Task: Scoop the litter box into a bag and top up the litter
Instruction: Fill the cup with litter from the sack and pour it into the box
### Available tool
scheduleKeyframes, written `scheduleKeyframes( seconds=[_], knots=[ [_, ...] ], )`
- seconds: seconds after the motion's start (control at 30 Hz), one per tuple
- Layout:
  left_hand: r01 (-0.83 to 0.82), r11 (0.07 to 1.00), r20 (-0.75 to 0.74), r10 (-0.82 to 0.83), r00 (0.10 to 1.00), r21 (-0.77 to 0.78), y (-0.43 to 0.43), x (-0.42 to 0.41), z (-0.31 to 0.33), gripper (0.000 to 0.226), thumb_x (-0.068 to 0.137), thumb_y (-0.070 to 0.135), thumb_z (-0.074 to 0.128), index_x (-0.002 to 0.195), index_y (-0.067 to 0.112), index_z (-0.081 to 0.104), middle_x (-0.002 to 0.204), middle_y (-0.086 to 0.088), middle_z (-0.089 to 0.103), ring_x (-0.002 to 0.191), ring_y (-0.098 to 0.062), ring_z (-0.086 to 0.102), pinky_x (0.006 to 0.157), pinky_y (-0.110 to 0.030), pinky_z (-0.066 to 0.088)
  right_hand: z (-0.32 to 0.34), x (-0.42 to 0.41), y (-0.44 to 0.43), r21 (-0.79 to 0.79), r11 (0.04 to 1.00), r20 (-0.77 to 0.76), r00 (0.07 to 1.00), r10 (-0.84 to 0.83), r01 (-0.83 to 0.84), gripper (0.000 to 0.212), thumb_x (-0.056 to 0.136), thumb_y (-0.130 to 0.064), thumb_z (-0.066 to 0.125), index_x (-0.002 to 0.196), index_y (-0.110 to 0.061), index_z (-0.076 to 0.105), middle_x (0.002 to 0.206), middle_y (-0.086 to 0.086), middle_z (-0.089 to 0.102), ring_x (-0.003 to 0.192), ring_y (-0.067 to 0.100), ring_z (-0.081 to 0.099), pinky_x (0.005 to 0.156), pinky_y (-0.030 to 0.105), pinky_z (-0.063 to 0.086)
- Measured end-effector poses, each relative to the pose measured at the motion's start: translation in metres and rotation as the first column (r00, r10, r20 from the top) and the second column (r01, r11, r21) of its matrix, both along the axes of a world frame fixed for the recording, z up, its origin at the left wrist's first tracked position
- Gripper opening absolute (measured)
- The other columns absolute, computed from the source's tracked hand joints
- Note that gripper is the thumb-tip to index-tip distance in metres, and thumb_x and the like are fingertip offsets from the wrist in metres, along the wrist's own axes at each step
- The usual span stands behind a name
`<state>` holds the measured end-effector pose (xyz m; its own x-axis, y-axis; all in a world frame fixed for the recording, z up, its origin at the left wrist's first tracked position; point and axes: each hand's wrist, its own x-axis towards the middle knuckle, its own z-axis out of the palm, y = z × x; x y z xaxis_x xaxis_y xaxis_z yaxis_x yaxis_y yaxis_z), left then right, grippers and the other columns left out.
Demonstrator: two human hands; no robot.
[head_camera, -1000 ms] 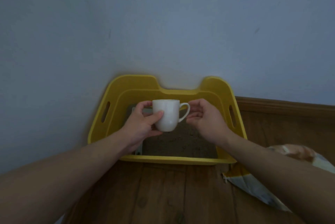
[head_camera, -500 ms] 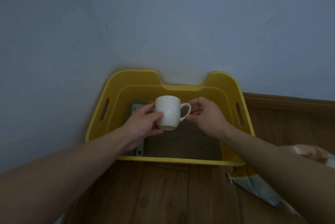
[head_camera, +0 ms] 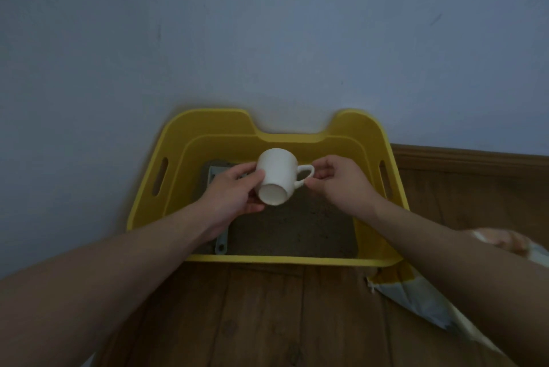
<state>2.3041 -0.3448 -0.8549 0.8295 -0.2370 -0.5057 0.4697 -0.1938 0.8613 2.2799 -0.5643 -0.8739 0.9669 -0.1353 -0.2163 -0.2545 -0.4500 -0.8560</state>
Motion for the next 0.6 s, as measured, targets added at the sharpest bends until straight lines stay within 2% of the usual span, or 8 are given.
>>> scheduleKeyframes(
  seconds=[0.13,0.23,0.43,0.6],
  knots=[
    [0.026,0.999,0.010,-0.026,1.000,-0.019,-0.006,0.001,-0.003,0.046,0.098,0.037,0.057,0.143,0.027,0.048,0.118,-0.011,0.067,0.102,-0.029,0.068,0.074,-0.030,0.056,0.002,-0.006,-0.009,0.009,1.000,-0.005,1.000,-0.016,0.016,0.032,0.087,-0.023,0.073,0.117,-0.016,0.063,0.092,-0.002,0.070,0.083,0.011,0.069,0.068,0.022,0.051],
    [0.040,0.998,0.005,-0.040,0.999,-0.039,-0.010,0.002,-0.004,0.044,0.099,0.040,0.055,0.140,0.025,0.051,0.116,-0.014,0.067,0.095,-0.026,0.066,0.073,-0.030,0.055,0.005,-0.009,-0.014,-0.008,1.000,0.000,1.000,-0.022,0.022,0.030,0.089,-0.028,0.072,0.115,-0.018,0.063,0.091,-0.002,0.072,0.080,0.011,0.070,0.066,0.021,0.051],
    [0.094,0.993,0.007,-0.094,0.996,-0.073,-0.013,0.002,-0.002,0.039,0.102,0.042,0.045,0.134,0.022,0.055,0.108,-0.014,0.063,0.089,-0.023,0.059,0.077,-0.032,0.054,0.009,-0.010,-0.019,-0.023,0.999,0.027,0.999,-0.027,0.027,0.016,0.091,-0.039,0.067,0.097,-0.024,0.066,0.082,-0.003,0.073,0.072,0.010,0.071,0.068,0.028,0.057],
    [0.115,0.992,0.100,-0.109,0.989,-0.054,-0.011,0.001,-0.001,0.039,0.101,0.040,0.050,0.137,0.026,0.056,0.096,-0.011,0.062,0.084,-0.022,0.057,0.077,-0.032,0.052,0.011,-0.011,-0.017,-0.025,1.000,0.034,0.999,-0.018,0.018,0.023,0.093,-0.041,0.062,0.097,-0.020,0.069,0.079,-0.002,0.074,0.072,0.012,0.072,0.076,0.036,0.061]
  ],
)
